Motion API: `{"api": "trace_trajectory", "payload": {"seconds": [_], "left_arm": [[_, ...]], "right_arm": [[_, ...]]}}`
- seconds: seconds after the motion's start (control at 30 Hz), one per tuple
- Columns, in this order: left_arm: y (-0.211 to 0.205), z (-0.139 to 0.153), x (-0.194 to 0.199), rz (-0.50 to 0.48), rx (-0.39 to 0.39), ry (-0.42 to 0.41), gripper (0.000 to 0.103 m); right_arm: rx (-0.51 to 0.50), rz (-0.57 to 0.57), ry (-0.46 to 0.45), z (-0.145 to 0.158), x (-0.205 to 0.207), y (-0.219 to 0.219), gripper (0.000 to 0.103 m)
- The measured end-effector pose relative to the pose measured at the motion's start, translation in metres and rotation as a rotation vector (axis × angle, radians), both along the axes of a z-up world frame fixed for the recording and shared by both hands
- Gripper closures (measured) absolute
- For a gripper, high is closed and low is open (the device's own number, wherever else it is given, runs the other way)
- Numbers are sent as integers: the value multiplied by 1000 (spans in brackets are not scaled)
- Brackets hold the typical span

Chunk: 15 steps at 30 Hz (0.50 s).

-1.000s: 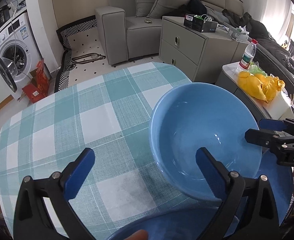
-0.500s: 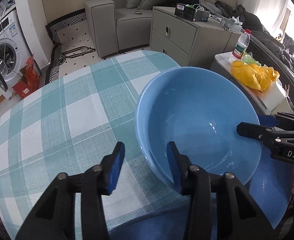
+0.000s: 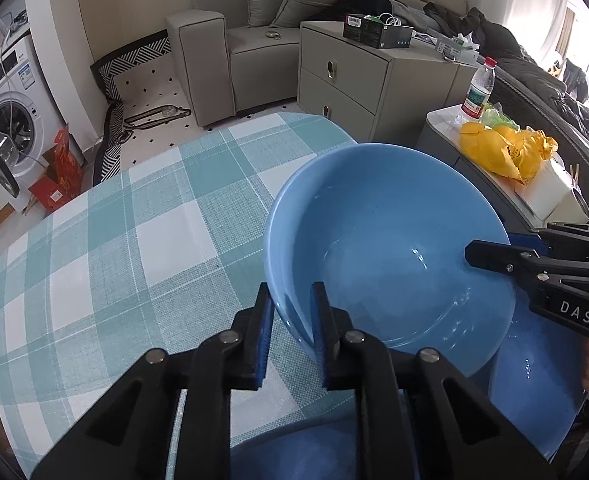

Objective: Organize plates and bowls
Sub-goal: 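Lift and carry the blue bowl with the left tool while the right tool carries its bowl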

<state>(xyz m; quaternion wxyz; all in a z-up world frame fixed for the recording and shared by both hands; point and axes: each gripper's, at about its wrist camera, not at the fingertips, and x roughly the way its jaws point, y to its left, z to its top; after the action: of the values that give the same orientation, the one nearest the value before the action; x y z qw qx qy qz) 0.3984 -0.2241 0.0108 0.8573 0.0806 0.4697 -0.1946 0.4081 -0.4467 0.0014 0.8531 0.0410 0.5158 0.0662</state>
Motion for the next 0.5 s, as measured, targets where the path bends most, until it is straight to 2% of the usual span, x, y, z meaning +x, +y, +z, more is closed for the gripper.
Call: {"api": "trace_trajectory", "payload": {"seconds": [0.5], "left_arm": [[0, 4, -2, -1, -4, -28, 88]], "right_arm": [[-27, -5, -21, 2, -3, 2, 84]]}}
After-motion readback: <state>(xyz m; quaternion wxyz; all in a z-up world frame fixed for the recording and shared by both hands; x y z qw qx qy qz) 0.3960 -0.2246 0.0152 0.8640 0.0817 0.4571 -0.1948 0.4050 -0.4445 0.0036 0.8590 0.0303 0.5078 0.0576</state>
